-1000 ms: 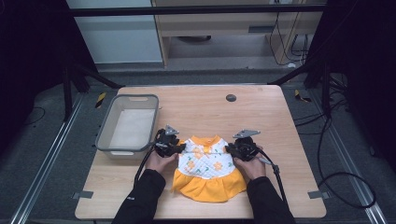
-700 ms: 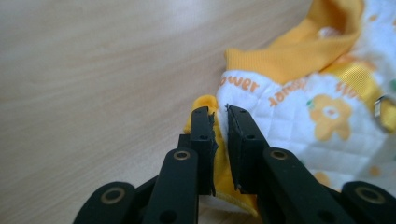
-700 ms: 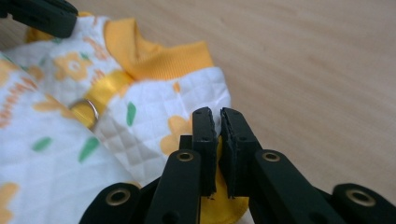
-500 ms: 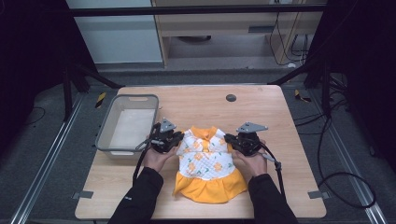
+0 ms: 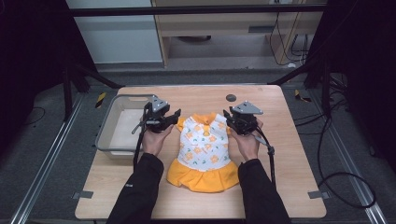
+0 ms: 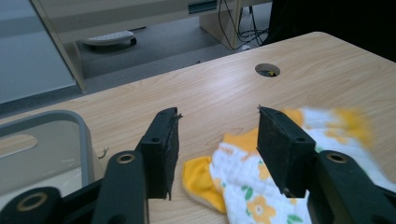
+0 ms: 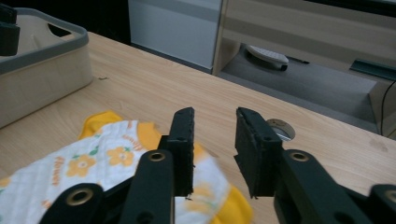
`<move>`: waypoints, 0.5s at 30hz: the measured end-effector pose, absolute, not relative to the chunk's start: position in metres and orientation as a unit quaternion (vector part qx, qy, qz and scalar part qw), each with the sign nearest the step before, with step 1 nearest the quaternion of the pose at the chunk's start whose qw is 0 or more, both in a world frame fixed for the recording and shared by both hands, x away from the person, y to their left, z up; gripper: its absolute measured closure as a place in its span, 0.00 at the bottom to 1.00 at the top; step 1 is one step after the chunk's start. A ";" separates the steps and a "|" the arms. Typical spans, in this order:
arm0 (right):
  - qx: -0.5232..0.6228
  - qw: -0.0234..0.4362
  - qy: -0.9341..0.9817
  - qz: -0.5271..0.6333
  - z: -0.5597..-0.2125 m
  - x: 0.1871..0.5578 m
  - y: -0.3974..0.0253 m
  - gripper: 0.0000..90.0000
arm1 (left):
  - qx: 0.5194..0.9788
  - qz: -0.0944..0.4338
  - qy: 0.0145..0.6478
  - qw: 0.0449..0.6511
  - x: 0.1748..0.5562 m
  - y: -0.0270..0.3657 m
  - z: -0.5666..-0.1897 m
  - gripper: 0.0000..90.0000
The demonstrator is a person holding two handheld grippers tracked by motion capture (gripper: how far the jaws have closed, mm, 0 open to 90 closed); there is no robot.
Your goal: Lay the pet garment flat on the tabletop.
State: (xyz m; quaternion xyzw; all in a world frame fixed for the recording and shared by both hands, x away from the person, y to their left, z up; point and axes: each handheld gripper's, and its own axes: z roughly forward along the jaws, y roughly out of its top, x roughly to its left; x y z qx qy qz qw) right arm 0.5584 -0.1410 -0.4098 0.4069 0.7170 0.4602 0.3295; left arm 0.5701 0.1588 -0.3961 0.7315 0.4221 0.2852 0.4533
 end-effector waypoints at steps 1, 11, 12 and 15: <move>0.407 0.330 0.717 0.460 -0.410 0.558 -0.141 0.74 | 0.731 0.285 0.422 0.453 0.570 0.159 -0.396 0.51; 0.385 0.310 0.736 0.463 -0.393 0.528 -0.161 0.63 | 0.749 0.274 0.396 0.455 0.534 0.174 -0.381 0.49; 0.385 0.310 0.736 0.463 -0.393 0.528 -0.161 0.63 | 0.749 0.274 0.396 0.455 0.534 0.174 -0.381 0.49; 0.384 0.297 0.739 0.466 -0.390 0.514 -0.167 0.59 | 0.763 0.256 0.380 0.456 0.516 0.175 -0.383 0.49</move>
